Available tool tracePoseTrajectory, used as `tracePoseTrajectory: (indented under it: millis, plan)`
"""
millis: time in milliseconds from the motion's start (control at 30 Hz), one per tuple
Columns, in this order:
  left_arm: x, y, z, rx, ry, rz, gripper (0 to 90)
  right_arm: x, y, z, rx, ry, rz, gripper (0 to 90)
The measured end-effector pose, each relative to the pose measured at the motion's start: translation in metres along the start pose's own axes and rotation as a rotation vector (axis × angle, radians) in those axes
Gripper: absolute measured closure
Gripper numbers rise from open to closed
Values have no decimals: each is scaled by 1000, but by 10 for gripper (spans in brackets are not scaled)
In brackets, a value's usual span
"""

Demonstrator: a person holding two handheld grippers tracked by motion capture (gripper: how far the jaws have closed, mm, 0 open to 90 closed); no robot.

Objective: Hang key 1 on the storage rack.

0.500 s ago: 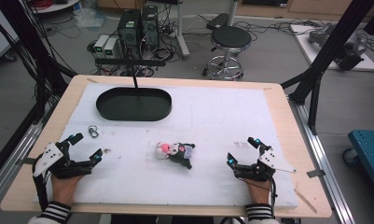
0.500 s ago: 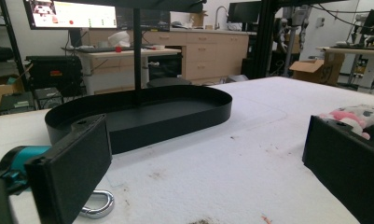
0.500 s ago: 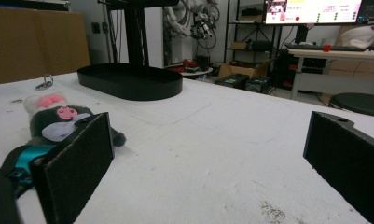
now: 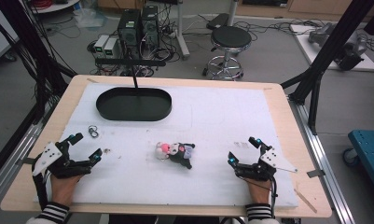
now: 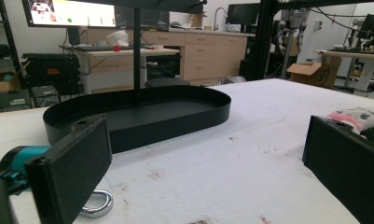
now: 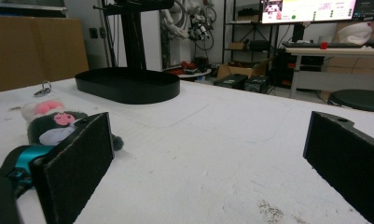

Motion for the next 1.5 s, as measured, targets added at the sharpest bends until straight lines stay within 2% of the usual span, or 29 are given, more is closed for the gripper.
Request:
tracePoseTrajectory:
  millis: [200, 300, 400, 533, 633, 667, 800, 967, 1000, 1033, 1100, 1133, 1267, 1333, 1500]
  plan:
    - [0, 0, -1, -9, -4, 3, 17, 0, 0, 0, -9, 8, 4, 8]
    - [-1, 0, -1, -9, -3, 2, 17, -2, 5, -1, 8, 11, 42, 8]
    - [0, 0, -1, -12, -7, 3, 17, -1, 17, -1, 31, 30, 25, 9]
    - [0, 0, 0, -9, -11, 3, 17, -3, 36, 3, 59, 68, 52, 8]
    - [0, 0, -1, -9, -11, 3, 17, -6, 44, 4, 61, 95, 66, 9]
    - [0, 0, -1, -12, -13, 4, 18, -10, 53, 6, 78, 121, 87, 9]
    - [0, 0, -1, -11, -16, 2, 17, -19, 67, 12, 122, 164, 138, 9]
    - [0, 0, -1, -12, -18, 4, 17, -30, 83, 22, 168, 243, 213, 9]
    - [0, 0, 0, -11, -17, 4, 17, -30, 83, 22, 168, 243, 213, 9]
    - [0, 0, 0, -11, -18, 4, 17, -35, 90, 27, 191, 273, 249, 9]
    - [0, 0, -1, -10, -18, 4, 17, -37, 92, 28, 200, 284, 251, 9]
    - [0, 0, -1, -13, -19, 4, 17, -42, 97, 33, 223, 303, 284, 9]
    - [0, 0, -1, -12, -20, 4, 17, -49, 103, 39, 255, 336, 308, 9]
    - [0, 0, -1, -11, -19, 4, 17, -57, 107, 46, 282, 367, 340, 9]
    - [0, 0, -1, -12, -20, 4, 17, -67, 112, 56, 331, 407, 388, 9]
Point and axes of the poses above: each handheld gripper's, and its own axes: x roughly backward along the jaws, y roughly out of its top, z roughly to its left, the point moved 2 cm from there along -x, roughly forward along the jaws, and after that the axes turned 15 degrees about -y, right-handed, at the moved point
